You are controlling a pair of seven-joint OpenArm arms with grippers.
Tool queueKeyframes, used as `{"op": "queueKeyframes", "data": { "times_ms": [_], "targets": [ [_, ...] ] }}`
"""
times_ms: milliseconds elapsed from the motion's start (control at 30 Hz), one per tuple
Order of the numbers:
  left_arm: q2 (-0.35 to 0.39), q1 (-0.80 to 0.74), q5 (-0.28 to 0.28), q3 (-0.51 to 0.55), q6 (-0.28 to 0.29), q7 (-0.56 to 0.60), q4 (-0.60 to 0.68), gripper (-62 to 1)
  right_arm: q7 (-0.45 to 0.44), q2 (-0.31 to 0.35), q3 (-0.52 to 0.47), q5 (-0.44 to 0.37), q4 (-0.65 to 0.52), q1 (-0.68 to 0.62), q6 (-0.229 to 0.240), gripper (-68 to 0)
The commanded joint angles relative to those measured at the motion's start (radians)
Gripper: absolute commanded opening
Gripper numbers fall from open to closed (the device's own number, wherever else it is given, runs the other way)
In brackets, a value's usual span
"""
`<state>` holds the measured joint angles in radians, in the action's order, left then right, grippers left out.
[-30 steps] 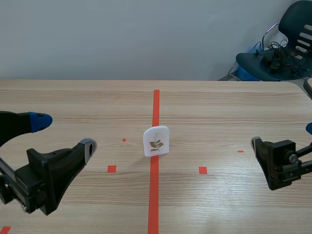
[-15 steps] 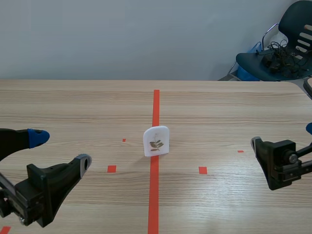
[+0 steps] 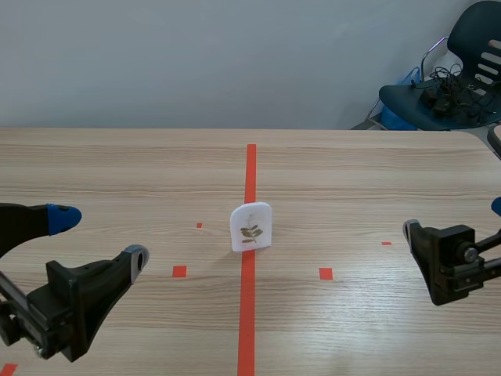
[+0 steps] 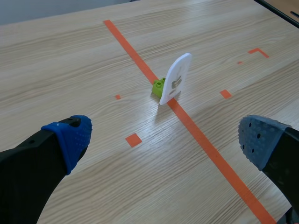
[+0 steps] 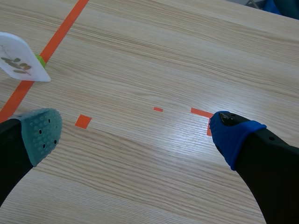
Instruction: Do the leaf sorting experiment
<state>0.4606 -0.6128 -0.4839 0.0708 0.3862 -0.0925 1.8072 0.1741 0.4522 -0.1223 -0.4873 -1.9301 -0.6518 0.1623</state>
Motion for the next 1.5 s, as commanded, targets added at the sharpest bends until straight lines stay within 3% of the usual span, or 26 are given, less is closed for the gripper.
{"op": "queueKeyframes", "data": {
  "times_ms": [0,300,500,633,833,967,1233,1367,1467],
  "targets": [
    [0.004,0.045,0.010,-0.028,0.003,0.026,-0.010,1.4,-0.008,0.010,-0.002,-0.007,-0.021,0.006,-0.004,0.4],
    [-0.038,0.253,0.111,-0.186,0.002,0.113,-0.236,1.4,-0.007,0.010,-0.002,-0.006,-0.021,0.006,-0.004,0.4],
    [-0.086,0.394,0.117,-0.282,0.002,0.203,-0.422,1.4,-0.008,0.010,-0.002,-0.006,-0.021,0.006,-0.004,0.4],
    [-0.122,0.481,0.215,-0.347,0.002,0.252,-0.525,1.4,-0.007,0.010,-0.002,-0.006,-0.021,0.006,-0.004,0.4],
    [-0.161,0.597,0.288,-0.444,-0.006,0.335,-0.670,1.4,-0.007,0.007,-0.002,-0.006,-0.021,0.006,-0.004,0.4],
    [-0.196,0.664,0.326,-0.489,-0.041,0.379,-0.763,1.4,-0.007,0.007,-0.002,-0.006,-0.021,0.006,-0.004,0.4],
    [-0.271,0.769,0.360,-0.558,-0.063,0.418,-0.918,1.4,-0.007,0.007,-0.002,-0.006,-0.021,0.006,-0.004,0.4],
    [-0.319,0.804,0.377,-0.587,-0.122,0.416,-0.975,1.4,-0.008,0.007,-0.002,-0.006,-0.021,0.006,-0.004,0.4],
    [-0.347,0.827,0.378,-0.596,-0.135,0.413,-1.016,1.4,-0.007,0.007,-0.002,-0.006,-0.021,0.006,-0.004,0.4]
  ]
}}
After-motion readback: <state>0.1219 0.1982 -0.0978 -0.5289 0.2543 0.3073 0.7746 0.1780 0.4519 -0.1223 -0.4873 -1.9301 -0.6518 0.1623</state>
